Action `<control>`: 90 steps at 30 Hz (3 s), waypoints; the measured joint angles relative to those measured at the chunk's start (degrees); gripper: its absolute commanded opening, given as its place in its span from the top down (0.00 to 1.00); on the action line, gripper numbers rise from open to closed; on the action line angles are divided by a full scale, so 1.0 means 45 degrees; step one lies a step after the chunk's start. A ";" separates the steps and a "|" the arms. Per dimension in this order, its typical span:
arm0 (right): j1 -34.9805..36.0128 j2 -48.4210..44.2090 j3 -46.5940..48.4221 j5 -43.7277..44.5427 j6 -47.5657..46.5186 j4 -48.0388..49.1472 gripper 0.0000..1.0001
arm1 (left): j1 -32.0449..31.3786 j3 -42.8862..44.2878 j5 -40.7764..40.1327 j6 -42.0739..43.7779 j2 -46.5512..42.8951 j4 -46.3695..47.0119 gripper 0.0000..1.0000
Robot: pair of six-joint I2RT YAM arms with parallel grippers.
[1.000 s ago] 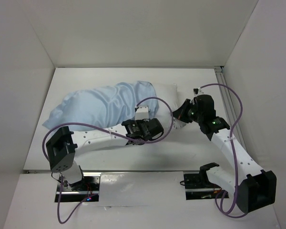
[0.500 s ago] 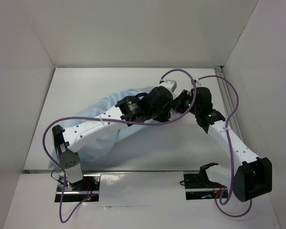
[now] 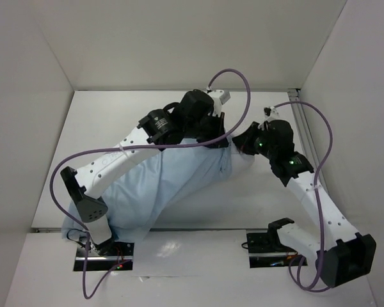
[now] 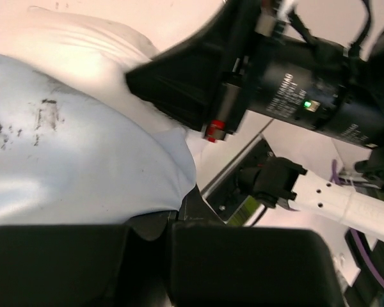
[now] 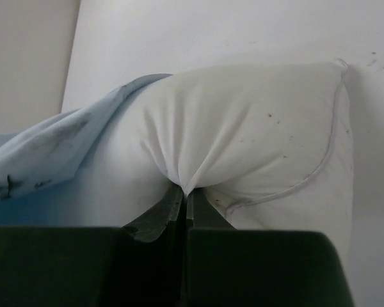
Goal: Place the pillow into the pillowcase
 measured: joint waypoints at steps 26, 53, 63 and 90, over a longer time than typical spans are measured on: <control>0.0087 0.1452 0.2540 0.1506 -0.0685 -0.5955 0.36 | 0.4911 0.3687 0.4269 -0.0199 0.5503 0.0743 0.43; -0.2045 0.0000 -0.0865 -0.3332 -0.1025 -0.2992 0.01 | 0.2832 -0.6484 -0.5382 0.2613 -0.2205 -0.0379 0.14; -0.0865 0.0636 -0.1365 -0.3871 -0.0481 -0.1588 0.00 | 0.3075 -0.7087 -0.6402 0.2142 -0.2210 0.0053 0.97; 0.0253 0.3633 -0.0937 -0.1549 0.0753 0.4240 1.00 | 0.2414 0.1768 0.5095 0.0194 0.1443 0.1292 1.00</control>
